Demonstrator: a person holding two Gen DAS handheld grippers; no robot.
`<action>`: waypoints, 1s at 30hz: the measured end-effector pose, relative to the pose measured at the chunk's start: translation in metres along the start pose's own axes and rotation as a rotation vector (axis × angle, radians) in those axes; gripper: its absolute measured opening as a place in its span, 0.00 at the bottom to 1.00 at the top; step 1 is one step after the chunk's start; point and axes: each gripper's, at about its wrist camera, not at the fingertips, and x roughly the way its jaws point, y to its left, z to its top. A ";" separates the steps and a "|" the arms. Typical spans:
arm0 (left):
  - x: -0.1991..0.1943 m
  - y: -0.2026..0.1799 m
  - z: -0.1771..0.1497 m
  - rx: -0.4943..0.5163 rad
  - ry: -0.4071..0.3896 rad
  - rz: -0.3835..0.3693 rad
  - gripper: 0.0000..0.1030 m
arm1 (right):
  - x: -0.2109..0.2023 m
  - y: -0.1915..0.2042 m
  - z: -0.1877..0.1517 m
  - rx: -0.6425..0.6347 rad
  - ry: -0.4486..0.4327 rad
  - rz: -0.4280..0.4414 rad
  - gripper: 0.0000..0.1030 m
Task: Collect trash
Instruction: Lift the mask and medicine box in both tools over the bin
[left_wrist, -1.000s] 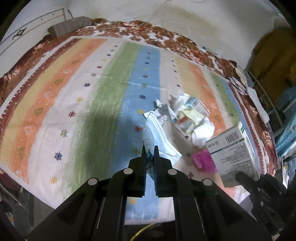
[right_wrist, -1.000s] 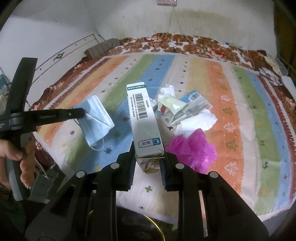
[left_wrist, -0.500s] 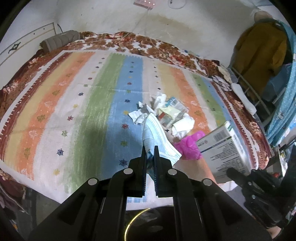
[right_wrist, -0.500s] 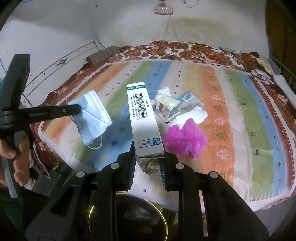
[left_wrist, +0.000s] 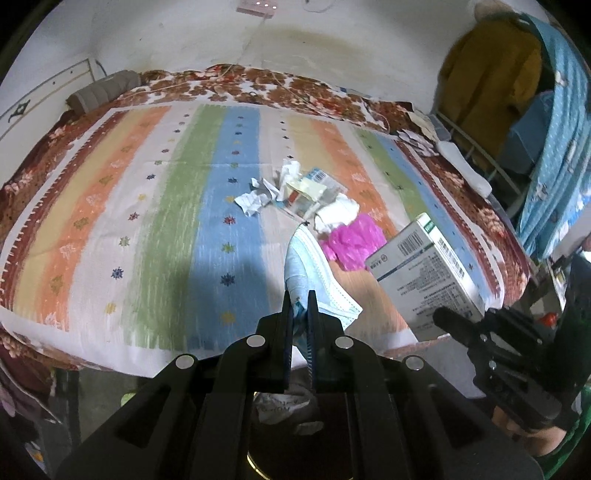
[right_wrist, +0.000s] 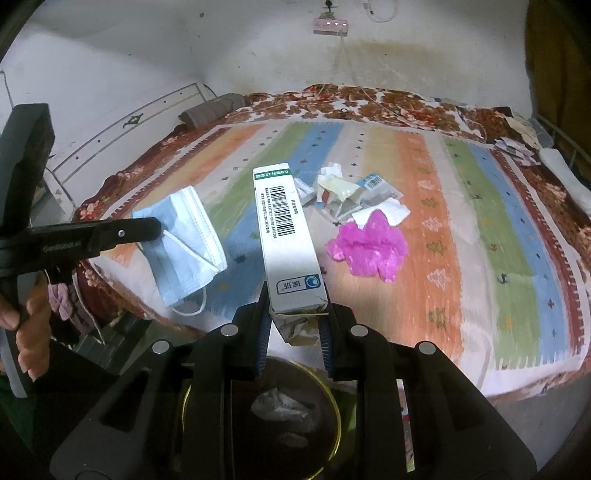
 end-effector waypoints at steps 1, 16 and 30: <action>-0.001 -0.001 -0.003 0.003 -0.001 0.001 0.06 | -0.003 0.000 -0.004 0.005 0.001 0.000 0.21; -0.015 -0.009 -0.053 -0.035 0.033 -0.022 0.06 | -0.024 0.010 -0.052 0.033 0.011 0.002 0.21; 0.007 -0.011 -0.093 -0.048 0.180 0.008 0.06 | -0.005 0.024 -0.095 0.042 0.185 -0.055 0.21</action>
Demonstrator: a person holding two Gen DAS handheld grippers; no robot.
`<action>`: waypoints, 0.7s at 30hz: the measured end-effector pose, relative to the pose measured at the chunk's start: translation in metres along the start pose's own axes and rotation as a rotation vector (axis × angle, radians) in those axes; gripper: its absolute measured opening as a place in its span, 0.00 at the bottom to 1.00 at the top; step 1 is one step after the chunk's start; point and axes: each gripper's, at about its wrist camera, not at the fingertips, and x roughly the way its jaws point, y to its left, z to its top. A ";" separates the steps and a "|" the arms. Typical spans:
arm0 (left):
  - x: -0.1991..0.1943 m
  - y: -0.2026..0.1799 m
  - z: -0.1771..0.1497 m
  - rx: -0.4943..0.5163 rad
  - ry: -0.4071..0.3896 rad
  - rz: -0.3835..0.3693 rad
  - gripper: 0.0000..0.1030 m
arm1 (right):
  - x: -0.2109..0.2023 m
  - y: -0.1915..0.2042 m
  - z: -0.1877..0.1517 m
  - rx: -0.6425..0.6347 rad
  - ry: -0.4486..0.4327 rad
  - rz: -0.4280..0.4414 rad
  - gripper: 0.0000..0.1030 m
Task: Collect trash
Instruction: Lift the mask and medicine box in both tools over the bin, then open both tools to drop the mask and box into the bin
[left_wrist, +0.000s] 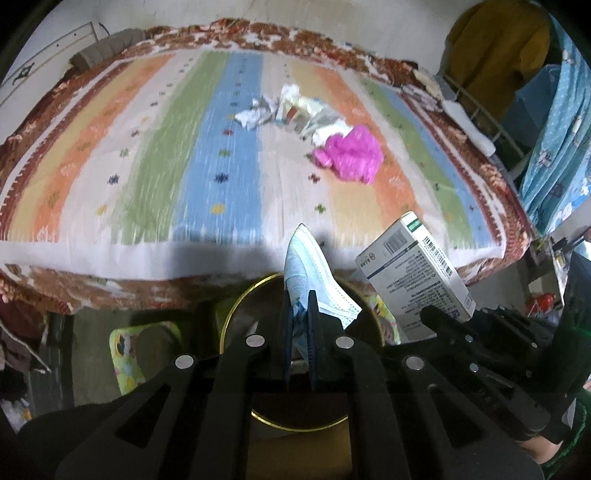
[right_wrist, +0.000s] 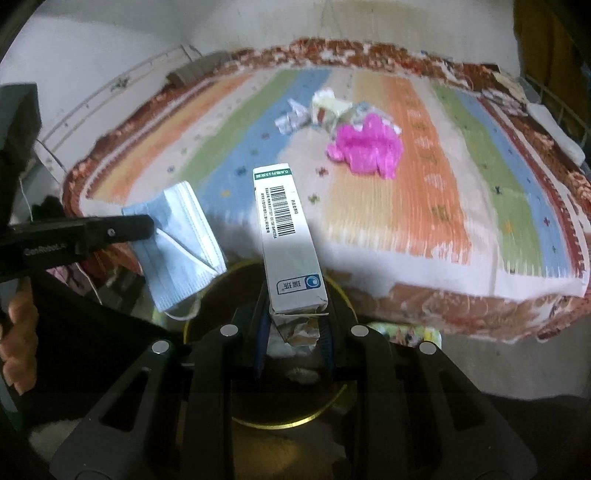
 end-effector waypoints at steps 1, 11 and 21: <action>0.002 0.001 -0.001 -0.005 0.011 0.000 0.06 | 0.005 0.000 -0.002 0.005 0.028 -0.003 0.21; 0.020 0.005 -0.004 -0.020 0.085 0.026 0.06 | 0.028 -0.006 -0.010 0.049 0.148 -0.001 0.21; 0.019 0.009 -0.002 -0.070 0.075 -0.018 0.42 | 0.029 -0.010 -0.008 0.091 0.162 0.039 0.42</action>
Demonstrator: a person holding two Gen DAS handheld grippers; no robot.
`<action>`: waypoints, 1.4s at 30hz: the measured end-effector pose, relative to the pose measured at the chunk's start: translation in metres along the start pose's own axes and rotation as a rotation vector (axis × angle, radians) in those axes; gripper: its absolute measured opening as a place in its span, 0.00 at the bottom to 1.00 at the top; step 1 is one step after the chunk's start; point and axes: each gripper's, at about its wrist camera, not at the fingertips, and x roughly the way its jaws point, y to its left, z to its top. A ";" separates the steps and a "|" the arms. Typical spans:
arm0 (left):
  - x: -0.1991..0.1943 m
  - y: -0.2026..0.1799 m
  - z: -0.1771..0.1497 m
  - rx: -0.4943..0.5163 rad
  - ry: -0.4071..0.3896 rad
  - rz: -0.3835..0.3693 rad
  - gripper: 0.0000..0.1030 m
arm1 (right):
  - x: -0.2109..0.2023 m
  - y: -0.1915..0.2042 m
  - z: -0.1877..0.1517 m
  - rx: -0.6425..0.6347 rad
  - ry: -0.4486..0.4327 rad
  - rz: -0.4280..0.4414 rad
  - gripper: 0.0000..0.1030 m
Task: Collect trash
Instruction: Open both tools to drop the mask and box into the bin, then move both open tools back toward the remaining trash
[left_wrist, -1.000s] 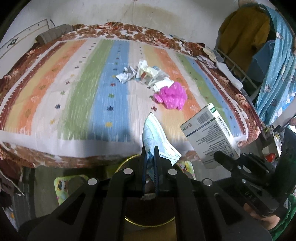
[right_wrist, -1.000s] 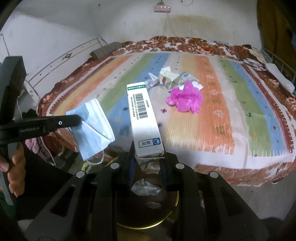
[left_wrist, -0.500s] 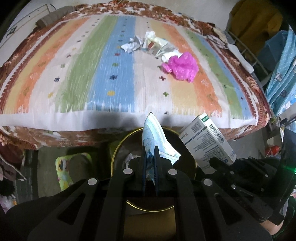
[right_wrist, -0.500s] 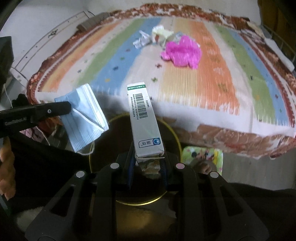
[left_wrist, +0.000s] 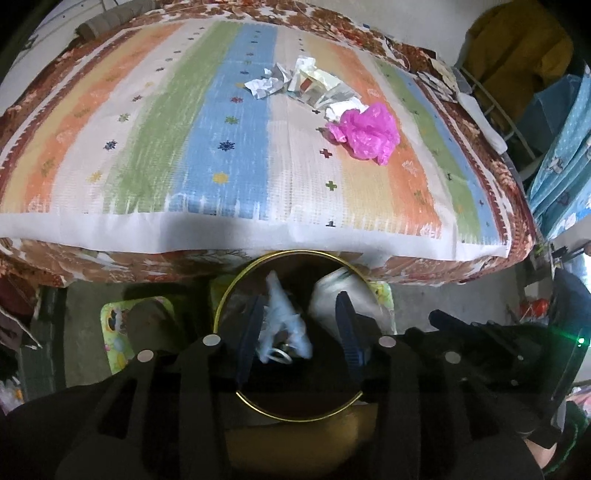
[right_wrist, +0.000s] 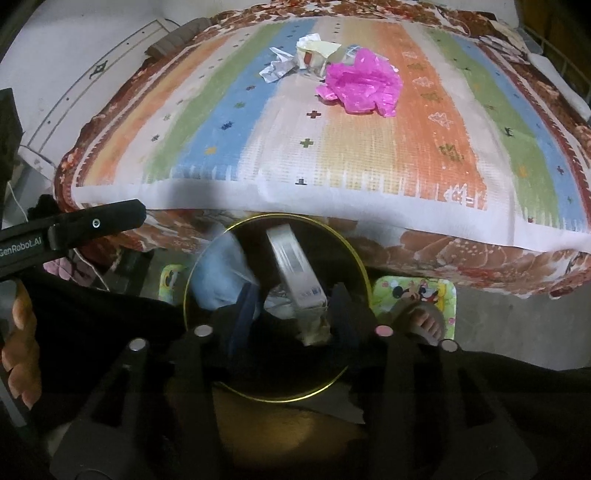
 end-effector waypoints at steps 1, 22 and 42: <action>-0.001 0.000 0.000 0.000 -0.003 0.001 0.43 | 0.000 0.001 0.000 -0.002 -0.001 0.003 0.42; -0.025 0.011 0.044 0.002 -0.150 0.042 0.81 | -0.028 -0.003 0.035 -0.040 -0.161 0.012 0.63; -0.005 -0.008 0.122 0.171 -0.224 0.227 0.94 | -0.032 -0.022 0.132 -0.093 -0.265 -0.065 0.92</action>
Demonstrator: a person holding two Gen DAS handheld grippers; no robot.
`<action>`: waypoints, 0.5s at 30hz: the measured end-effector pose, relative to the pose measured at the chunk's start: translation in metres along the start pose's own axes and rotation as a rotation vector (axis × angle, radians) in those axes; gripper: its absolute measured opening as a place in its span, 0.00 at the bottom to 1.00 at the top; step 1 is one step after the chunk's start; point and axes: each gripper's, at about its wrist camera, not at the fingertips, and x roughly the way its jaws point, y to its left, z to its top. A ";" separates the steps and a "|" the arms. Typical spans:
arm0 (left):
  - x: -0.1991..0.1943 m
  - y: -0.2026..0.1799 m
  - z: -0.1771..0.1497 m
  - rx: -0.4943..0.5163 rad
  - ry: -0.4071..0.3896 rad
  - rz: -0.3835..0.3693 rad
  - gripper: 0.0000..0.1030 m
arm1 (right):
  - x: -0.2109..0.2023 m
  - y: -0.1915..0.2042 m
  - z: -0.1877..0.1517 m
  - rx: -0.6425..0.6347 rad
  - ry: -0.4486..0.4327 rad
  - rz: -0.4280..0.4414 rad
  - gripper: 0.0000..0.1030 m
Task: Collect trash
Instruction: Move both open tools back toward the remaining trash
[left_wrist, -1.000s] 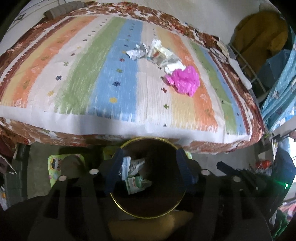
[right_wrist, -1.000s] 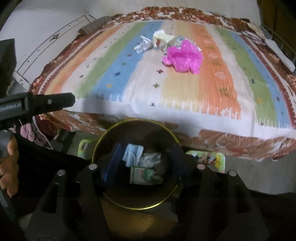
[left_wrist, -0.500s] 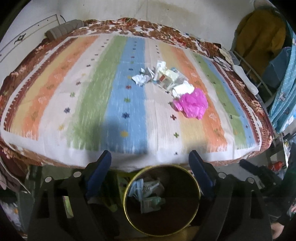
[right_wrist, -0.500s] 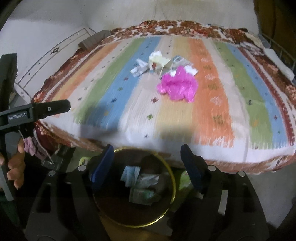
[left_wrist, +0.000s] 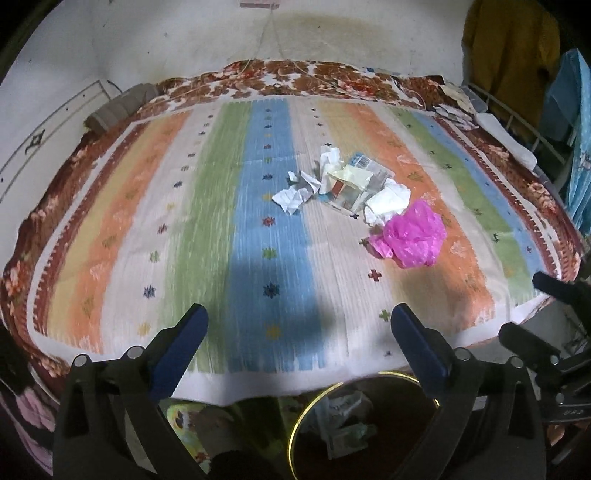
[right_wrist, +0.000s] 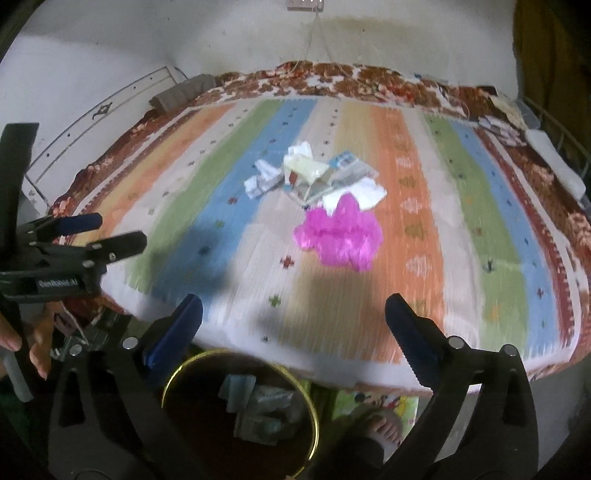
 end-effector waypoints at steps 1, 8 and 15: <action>0.002 0.000 0.004 0.002 -0.007 0.005 0.94 | 0.002 -0.001 0.003 -0.001 -0.005 -0.001 0.92; 0.024 0.003 0.025 0.014 -0.021 0.027 0.94 | 0.022 -0.011 0.025 0.005 -0.007 -0.007 0.92; 0.057 0.013 0.046 0.012 -0.011 0.027 0.94 | 0.046 -0.021 0.041 0.013 0.014 -0.012 0.92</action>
